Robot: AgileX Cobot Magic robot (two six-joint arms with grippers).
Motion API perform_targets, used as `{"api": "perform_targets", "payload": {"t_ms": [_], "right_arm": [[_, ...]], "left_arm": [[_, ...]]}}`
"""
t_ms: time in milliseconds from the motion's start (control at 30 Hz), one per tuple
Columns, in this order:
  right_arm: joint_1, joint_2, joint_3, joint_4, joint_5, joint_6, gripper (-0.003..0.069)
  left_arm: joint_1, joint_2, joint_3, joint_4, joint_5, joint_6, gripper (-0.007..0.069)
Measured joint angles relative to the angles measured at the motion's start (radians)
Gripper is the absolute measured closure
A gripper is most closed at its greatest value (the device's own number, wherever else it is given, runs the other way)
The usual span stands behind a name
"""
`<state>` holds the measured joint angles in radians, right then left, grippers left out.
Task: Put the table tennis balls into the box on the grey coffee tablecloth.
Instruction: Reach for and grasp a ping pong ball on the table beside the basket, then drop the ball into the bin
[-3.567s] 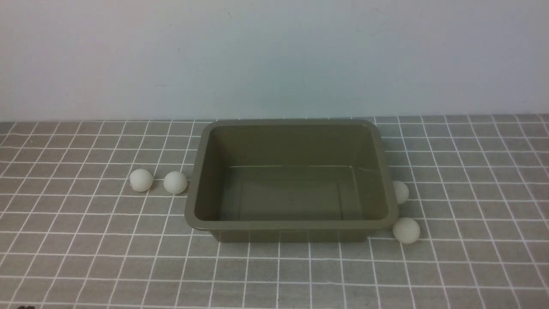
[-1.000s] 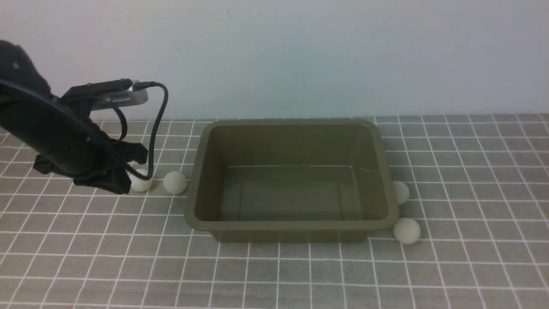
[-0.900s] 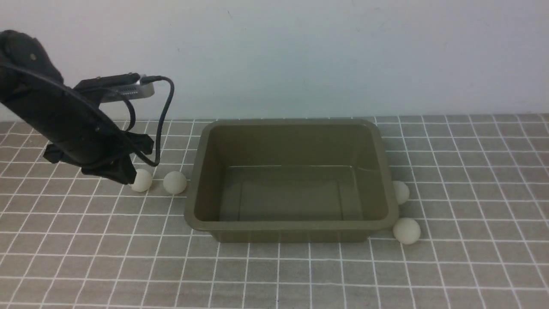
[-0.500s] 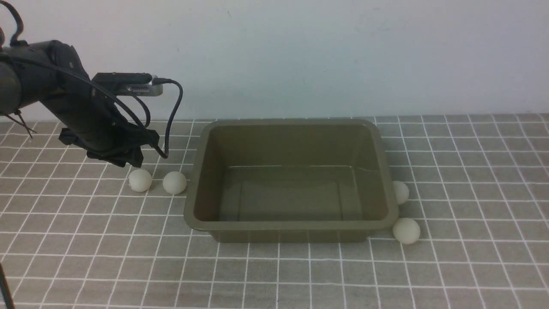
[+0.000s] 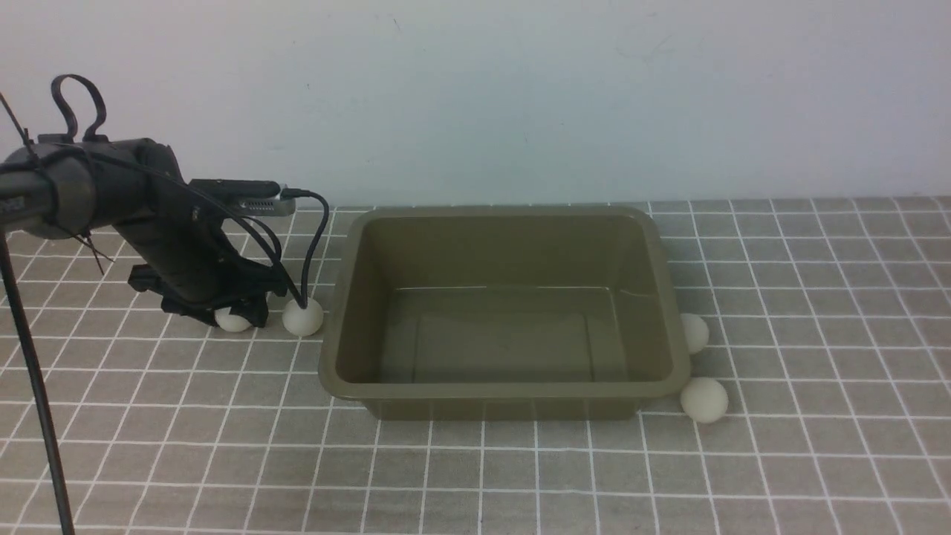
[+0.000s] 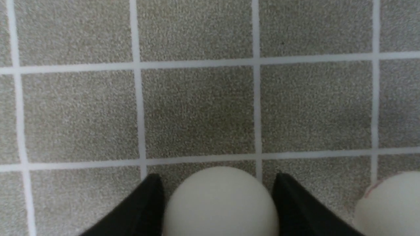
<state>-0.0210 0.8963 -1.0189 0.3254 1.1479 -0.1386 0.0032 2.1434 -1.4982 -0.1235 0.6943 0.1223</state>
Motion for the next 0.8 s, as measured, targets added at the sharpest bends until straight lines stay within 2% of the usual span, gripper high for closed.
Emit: {"api": "perform_targets", "payload": {"t_ms": [100, 267, 400, 433, 467, 533, 667, 733, 800], "right_arm": [[0.000, 0.000, -0.001, 0.000, 0.001, 0.000, 0.0673], [0.000, 0.000, -0.001, 0.002, 0.001, 0.000, 0.0673], [0.000, 0.025, -0.001, 0.035, 0.002, -0.027, 0.0673], [0.001, 0.050, -0.001, 0.054, 0.003, -0.055, 0.0672], [0.001, 0.064, -0.001, 0.064, 0.003, -0.066, 0.0671], [0.017, 0.122, -0.001, 0.079, -0.002, -0.092, 0.0671], [0.096, 0.269, -0.001, 0.036, -0.023, -0.095, 0.0669], [0.152, 0.358, -0.002, -0.018, -0.044, -0.061, 0.0660], [0.189, 0.427, -0.002, -0.066, -0.076, -0.013, 0.0641]], "left_arm": [[0.000, -0.010, -0.018, 0.009, 0.039, 0.000, 0.0280], [-0.001, -0.118, -0.125, 0.001, 0.231, 0.000, 0.0280], [-0.008, -0.228, -0.200, -0.164, 0.339, 0.033, 0.0280], [-0.026, -0.254, -0.214, -0.242, 0.368, 0.070, 0.0280], [-0.032, -0.262, -0.218, -0.258, 0.378, 0.090, 0.0280], [-0.074, -0.269, -0.221, -0.315, 0.401, 0.139, 0.0280], [-0.180, -0.233, -0.220, -0.322, 0.417, 0.170, 0.0280], [-0.233, -0.204, -0.220, -0.304, 0.415, 0.170, 0.0280], [-0.287, -0.167, -0.220, -0.277, 0.404, 0.170, 0.0249]]}}
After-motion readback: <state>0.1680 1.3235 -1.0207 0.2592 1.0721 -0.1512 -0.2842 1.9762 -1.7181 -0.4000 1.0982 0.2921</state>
